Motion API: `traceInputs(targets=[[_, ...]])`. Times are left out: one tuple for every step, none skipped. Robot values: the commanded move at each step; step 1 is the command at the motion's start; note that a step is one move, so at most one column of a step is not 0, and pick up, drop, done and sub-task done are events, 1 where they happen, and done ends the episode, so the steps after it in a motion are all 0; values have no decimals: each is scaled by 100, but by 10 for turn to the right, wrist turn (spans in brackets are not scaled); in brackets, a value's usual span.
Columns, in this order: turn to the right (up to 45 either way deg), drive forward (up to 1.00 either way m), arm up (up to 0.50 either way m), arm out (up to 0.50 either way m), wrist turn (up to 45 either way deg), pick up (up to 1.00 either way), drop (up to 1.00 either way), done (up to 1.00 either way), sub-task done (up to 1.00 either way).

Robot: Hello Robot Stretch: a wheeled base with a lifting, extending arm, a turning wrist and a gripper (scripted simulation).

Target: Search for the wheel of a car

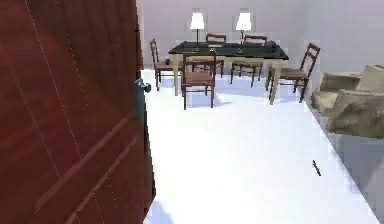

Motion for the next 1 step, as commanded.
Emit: traceInputs(targets=[[0,100,0,0,0,0,0,0,0]])
